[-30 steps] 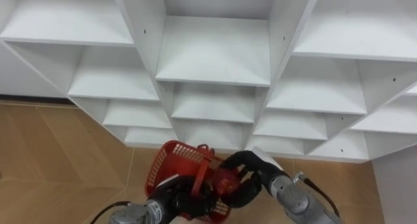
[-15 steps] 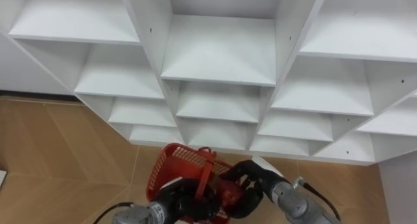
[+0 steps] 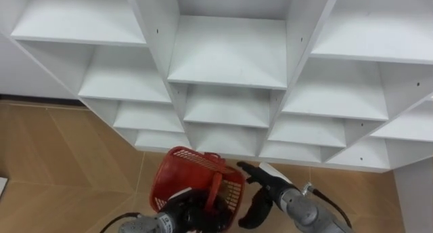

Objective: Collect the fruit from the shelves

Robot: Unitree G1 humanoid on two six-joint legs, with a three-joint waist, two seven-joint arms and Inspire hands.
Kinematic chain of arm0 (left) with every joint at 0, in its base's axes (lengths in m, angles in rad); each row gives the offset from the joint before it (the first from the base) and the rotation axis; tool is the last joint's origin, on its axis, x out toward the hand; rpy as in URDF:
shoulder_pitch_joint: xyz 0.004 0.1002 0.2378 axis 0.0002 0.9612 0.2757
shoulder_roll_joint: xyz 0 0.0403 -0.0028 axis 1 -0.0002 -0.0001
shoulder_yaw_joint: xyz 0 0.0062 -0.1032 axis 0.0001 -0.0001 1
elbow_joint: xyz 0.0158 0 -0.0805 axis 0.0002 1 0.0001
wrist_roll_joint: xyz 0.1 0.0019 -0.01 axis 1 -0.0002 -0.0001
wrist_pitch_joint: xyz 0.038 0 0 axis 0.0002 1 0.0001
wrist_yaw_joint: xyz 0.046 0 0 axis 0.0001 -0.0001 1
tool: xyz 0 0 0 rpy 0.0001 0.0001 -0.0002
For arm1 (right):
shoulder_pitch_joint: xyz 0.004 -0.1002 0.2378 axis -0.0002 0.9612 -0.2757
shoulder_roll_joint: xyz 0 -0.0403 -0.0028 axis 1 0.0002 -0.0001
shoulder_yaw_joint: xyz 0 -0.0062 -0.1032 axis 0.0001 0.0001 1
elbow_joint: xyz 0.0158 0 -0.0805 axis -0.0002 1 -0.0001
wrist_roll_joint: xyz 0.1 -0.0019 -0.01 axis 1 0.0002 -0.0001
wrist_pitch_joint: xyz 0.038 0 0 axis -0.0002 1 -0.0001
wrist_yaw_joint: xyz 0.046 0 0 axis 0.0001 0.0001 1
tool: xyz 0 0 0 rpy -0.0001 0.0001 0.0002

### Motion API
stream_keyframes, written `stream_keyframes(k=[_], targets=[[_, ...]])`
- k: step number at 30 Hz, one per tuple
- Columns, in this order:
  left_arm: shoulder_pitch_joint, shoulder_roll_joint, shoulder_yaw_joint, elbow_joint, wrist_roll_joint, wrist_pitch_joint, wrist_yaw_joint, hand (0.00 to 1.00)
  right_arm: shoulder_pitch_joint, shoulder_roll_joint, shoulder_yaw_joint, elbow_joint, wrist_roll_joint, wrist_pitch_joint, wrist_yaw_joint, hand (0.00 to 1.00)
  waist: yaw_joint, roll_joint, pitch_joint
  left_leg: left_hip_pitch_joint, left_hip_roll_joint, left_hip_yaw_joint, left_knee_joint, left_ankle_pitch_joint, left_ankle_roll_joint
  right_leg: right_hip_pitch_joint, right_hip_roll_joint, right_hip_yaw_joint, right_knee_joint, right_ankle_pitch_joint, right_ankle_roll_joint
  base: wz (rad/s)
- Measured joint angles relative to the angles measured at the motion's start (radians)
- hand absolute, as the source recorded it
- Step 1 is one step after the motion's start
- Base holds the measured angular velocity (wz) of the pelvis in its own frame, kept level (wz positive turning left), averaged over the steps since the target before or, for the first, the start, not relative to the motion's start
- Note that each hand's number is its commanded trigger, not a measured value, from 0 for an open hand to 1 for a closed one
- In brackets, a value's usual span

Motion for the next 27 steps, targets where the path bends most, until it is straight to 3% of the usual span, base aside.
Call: stream_keyframes(k=[21,27], targets=[[0.005,0.001,0.000,0.029,0.000,0.001,0.004,1.00,0.004,-0.004,0.000,0.045,0.006,0.005,-0.010,0.00,-0.001,0.000,-0.0017,0.017,-0.001,0.001,-0.001,0.001,0.001,0.017,-0.001,-0.001,0.002,0.000,0.000,0.00],[0.014,0.013,0.014,0.032,0.045,0.001,0.063,1.00,0.014,-0.027,-0.002,0.053,0.002,0.005,-0.024,0.00,-0.002,-0.004,-0.0095,0.033,-0.002,0.002,-0.001,0.002,0.002,0.035,-0.003,0.001,0.000,-0.001,0.001,0.00]])
